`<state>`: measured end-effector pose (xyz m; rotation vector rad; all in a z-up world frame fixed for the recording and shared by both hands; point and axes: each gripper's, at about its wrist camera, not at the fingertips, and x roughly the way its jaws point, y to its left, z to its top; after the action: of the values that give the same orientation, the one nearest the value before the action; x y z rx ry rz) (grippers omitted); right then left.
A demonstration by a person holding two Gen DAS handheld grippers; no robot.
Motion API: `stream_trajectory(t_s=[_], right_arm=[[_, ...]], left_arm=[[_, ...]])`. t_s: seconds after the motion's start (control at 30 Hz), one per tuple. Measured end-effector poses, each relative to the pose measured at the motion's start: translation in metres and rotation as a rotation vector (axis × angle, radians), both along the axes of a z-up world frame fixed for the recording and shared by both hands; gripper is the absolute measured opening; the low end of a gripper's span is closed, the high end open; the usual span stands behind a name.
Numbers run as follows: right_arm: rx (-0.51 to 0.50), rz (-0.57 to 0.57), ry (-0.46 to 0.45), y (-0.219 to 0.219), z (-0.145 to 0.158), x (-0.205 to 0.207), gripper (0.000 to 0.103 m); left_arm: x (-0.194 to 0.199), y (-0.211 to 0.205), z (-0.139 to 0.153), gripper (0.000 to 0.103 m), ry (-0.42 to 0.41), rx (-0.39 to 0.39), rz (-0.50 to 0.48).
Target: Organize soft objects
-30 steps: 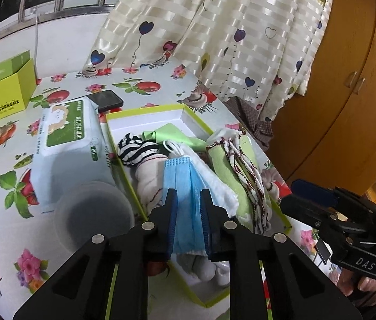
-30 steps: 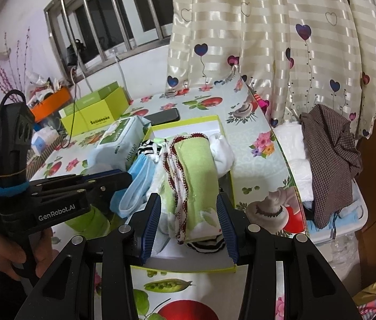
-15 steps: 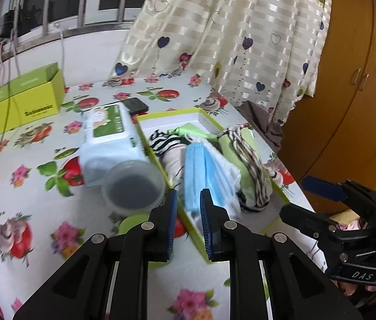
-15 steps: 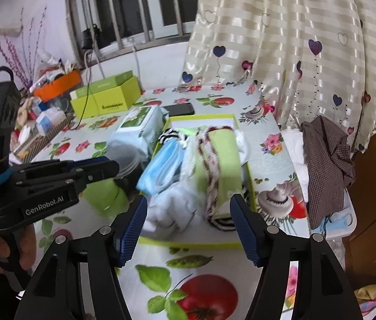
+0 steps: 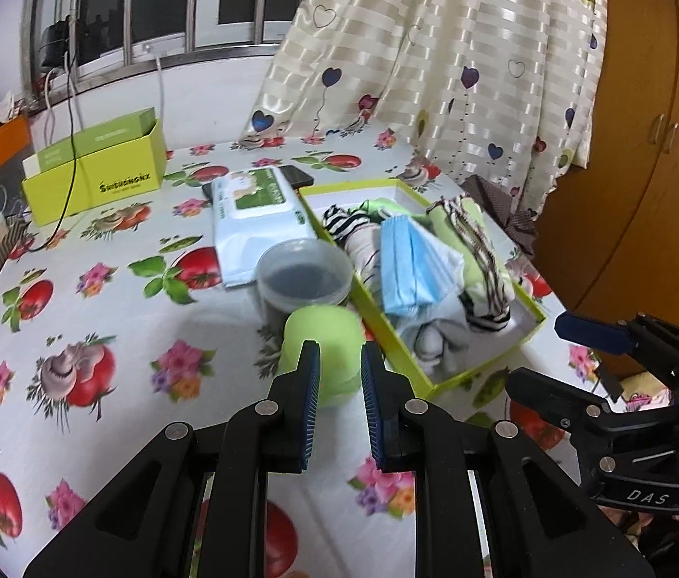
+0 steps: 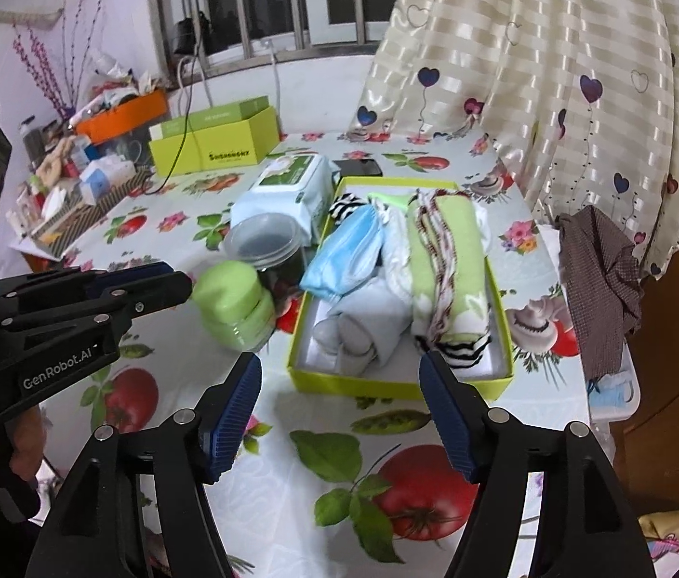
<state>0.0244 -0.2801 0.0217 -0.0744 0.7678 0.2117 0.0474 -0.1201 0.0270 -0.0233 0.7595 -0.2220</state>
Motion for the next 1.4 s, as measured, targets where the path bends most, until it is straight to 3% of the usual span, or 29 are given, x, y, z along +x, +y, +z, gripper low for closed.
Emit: stream_trajectory(t_s=[1.4], right_arm=[[-0.023,0.006,0.040,0.009,-0.016,-0.002,0.069]], left_arm=[[-0.006,0.000,-0.020,0.018,0.056,-0.002,-0.010]])
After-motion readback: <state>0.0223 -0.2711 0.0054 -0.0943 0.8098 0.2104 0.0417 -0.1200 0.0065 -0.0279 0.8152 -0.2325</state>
